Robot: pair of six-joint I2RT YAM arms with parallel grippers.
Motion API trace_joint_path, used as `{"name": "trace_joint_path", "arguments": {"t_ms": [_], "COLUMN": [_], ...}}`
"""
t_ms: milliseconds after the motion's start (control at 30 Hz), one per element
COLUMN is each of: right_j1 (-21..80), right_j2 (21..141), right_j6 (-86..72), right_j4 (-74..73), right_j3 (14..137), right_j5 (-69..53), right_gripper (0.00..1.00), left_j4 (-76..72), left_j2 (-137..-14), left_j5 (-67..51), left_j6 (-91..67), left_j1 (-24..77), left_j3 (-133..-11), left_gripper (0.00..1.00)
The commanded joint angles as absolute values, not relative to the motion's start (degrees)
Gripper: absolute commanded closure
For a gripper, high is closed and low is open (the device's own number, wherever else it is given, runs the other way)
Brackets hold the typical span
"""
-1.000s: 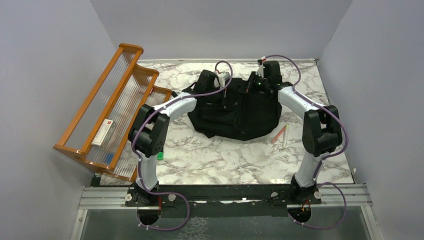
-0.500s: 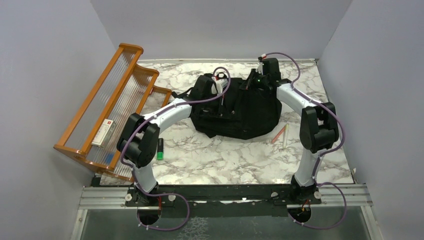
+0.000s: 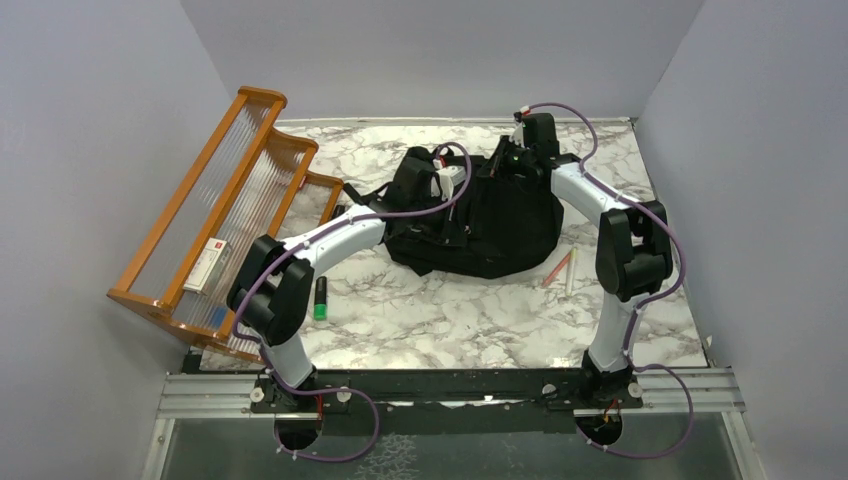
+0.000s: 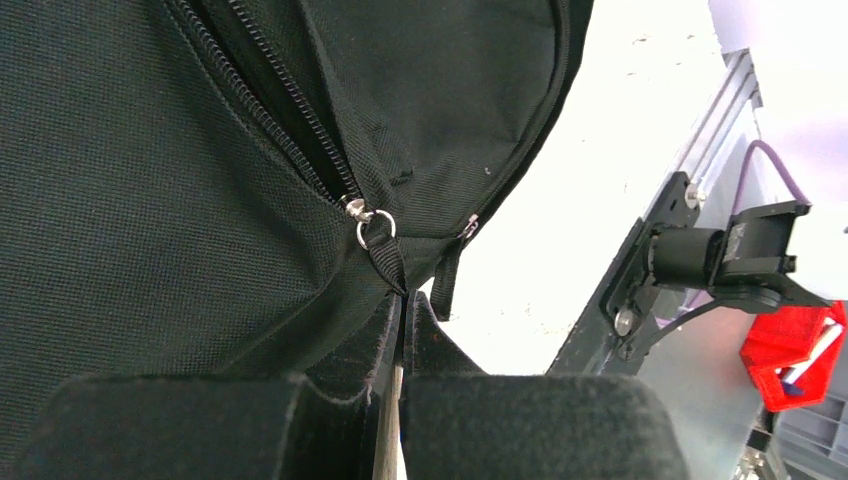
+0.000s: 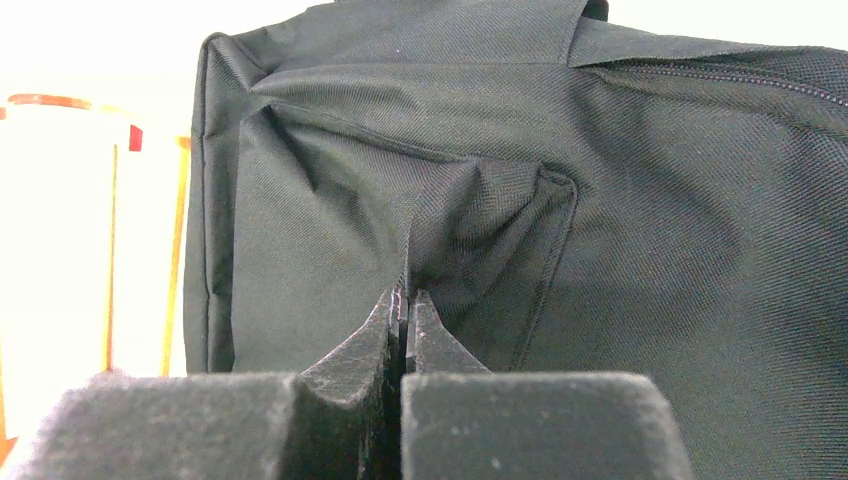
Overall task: Pack the student bag
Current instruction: Unzip the student bag at the center of the board.
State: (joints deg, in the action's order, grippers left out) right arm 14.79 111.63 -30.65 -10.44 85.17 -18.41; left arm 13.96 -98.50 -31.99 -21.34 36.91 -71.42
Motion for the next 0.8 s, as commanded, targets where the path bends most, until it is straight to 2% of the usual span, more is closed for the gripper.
{"name": "trace_joint_path", "arguments": {"t_ms": [0, 33, 200, 333, 500, 633, 767], "right_j1": [12.8, 12.8, 12.8, 12.8, 12.8, 12.8, 13.3], "right_j2": [110.4, 109.5, 103.7, 98.4, 91.5, 88.8, 88.7], "right_j6": [-29.3, -28.8, -26.2, -24.8, -24.8, -24.7, -24.0], "right_j4": [-3.3, -3.2, -3.4, -5.0, -6.8, -10.0, -16.5], "right_j3": [86.5, 85.6, 80.0, 76.3, 71.8, 69.9, 70.0], "right_j5": [-13.7, -13.8, -12.7, -9.4, -7.6, -10.0, -14.3], "right_gripper": [0.95, 0.93, 0.77, 0.68, 0.61, 0.59, 0.57], "left_j4": [22.6, 22.9, 22.9, 22.9, 20.8, 20.0, 20.9], "left_j2": [-95.7, -95.5, -93.2, -89.8, -84.1, -82.3, -80.9], "left_j5": [-32.1, -30.7, -24.2, -18.7, -14.4, -13.0, -6.4], "left_j6": [-19.0, -19.1, -19.7, -19.3, -20.4, -19.8, -19.1], "left_j1": [38.8, 38.6, 36.9, 34.4, 28.2, 23.5, 21.8], "left_j3": [-69.5, -69.8, -71.5, -72.4, -69.6, -68.1, -66.8], "left_gripper": [1.00, 0.99, 0.63, 0.48, 0.37, 0.34, 0.31]}}
